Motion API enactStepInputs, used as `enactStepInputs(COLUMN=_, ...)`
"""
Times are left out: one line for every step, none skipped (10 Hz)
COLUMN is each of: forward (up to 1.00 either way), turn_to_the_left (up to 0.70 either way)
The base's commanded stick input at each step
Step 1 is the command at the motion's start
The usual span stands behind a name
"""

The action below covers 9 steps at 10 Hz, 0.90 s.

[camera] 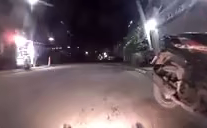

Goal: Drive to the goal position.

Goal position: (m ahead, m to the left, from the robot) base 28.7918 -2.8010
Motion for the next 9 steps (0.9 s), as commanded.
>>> enactStepInputs(forward=0.6, turn_to_the_left=0.0)
enactStepInputs(forward=0.6, turn_to_the_left=0.0)
enactStepInputs(forward=0.6, turn_to_the_left=0.0)
enactStepInputs(forward=0.6, turn_to_the_left=0.0)
enactStepInputs(forward=0.6, turn_to_the_left=0.0)
enactStepInputs(forward=0.6, turn_to_the_left=0.0)
enactStepInputs(forward=0.6, turn_to_the_left=0.0)
enactStepInputs(forward=0.6, turn_to_the_left=0.0)
enactStepInputs(forward=0.6, turn_to_the_left=0.0)
